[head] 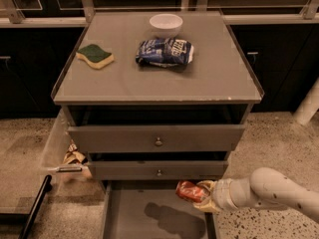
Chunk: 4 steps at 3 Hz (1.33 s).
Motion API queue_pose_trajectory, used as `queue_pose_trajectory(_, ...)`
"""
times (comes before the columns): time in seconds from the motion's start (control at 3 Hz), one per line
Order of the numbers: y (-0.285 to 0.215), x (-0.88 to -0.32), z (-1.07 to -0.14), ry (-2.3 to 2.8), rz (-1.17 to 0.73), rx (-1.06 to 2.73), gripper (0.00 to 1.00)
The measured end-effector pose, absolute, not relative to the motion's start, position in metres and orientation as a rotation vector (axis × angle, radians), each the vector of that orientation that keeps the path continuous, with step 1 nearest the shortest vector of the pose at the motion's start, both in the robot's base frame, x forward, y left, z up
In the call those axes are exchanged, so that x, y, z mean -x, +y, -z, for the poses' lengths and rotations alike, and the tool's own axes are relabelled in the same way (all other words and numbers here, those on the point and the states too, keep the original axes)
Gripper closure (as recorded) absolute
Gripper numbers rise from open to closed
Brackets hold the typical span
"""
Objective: Place coke can into bottom drawer
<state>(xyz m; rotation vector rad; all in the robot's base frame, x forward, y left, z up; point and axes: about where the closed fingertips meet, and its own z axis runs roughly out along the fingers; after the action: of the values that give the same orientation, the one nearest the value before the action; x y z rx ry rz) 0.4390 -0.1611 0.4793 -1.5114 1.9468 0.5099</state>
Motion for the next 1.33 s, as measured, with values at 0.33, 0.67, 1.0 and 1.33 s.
queue_pose_trajectory(0.33, -0.149, -0.455, -0.410, 1.907, -0.544, 1.513, 1.00)
queue_pose_trajectory(0.67, -0.149, -0.455, -0.410, 1.907, -0.544, 1.513, 1.00)
queue_pose_trajectory(1.0, -0.149, -0.457, -0.401, 1.920, -0.559, 1.493, 1.00)
queue_pose_trajectory(1.33, -0.153, -0.471, -0.365, 1.955, -0.577, 1.433, 1.00)
